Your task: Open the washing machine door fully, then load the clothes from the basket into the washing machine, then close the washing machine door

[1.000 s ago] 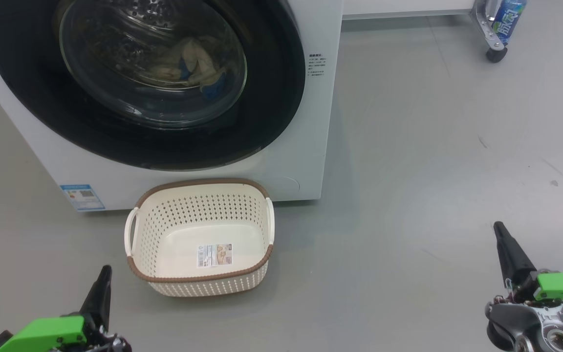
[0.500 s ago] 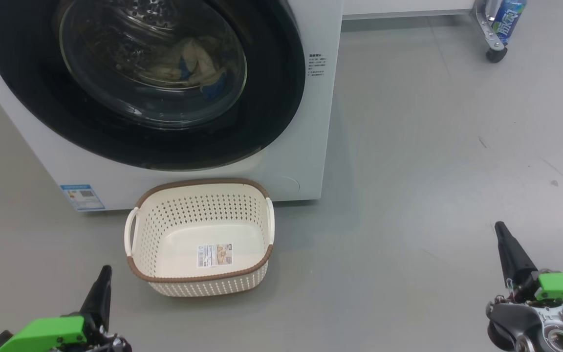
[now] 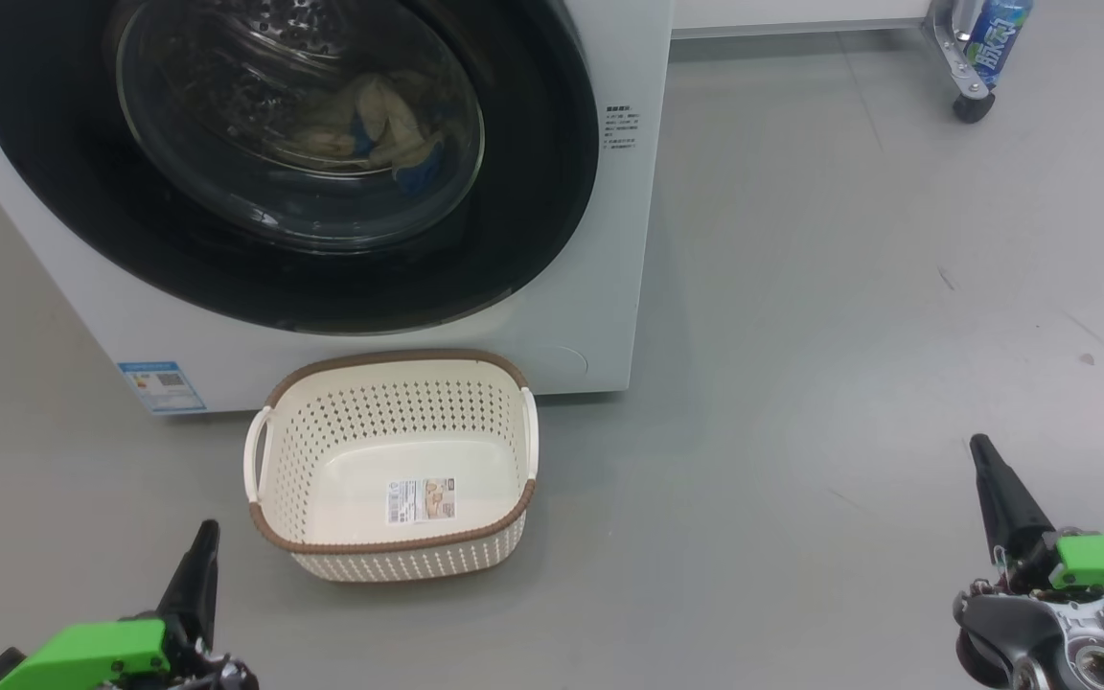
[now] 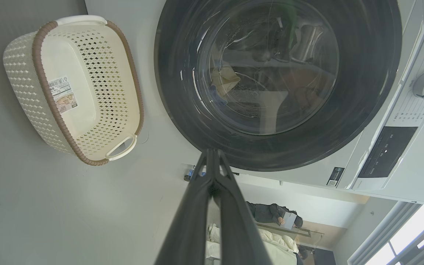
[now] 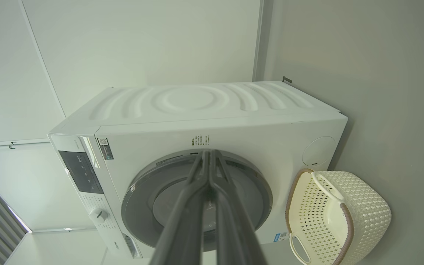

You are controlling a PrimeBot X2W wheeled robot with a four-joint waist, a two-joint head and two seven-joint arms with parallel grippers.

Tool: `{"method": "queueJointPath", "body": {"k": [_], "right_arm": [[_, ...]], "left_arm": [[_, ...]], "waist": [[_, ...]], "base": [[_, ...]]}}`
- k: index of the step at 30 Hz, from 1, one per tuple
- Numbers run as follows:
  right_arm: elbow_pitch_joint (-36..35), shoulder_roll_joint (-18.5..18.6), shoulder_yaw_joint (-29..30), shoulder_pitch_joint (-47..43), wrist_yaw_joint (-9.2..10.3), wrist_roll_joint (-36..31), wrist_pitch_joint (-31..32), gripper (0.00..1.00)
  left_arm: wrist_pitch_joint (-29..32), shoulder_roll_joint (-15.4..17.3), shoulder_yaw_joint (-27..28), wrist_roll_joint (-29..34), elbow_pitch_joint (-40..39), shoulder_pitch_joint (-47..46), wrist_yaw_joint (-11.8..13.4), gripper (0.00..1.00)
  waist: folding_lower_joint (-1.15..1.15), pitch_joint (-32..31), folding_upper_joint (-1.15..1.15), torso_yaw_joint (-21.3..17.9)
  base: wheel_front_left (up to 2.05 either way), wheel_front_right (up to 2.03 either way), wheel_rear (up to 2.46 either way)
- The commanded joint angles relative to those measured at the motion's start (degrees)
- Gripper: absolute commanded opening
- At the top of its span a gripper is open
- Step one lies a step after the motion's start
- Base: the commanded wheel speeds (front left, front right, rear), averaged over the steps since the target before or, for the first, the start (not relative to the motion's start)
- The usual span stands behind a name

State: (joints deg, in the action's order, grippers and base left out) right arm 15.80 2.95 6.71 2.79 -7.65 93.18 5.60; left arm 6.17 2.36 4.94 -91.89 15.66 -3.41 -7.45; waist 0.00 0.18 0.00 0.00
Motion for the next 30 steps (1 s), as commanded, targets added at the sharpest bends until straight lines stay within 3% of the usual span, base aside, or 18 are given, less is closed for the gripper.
{"method": "queueJointPath", "body": {"k": [1, 30], "right_arm": [[-1.8, 0.5, -0.9, 3.3, 0.16, -0.4, 0.3, 0.00], [-1.8, 0.3, -0.7, 3.4, 0.16, -0.6, 0.5, 0.00]], "left_arm": [[0.3, 0.5, 1.6, -0.3, -1.6, -2.8, 0.0, 0.00], [0.3, 0.5, 1.6, -0.3, -1.6, -2.8, 0.0, 0.00]], "waist": [[0.00, 0.0, 0.00, 0.0], [0.00, 0.0, 0.00, 0.0]], "base": [[0.00, 0.00, 0.00], [0.00, 0.00, 0.00]]}}
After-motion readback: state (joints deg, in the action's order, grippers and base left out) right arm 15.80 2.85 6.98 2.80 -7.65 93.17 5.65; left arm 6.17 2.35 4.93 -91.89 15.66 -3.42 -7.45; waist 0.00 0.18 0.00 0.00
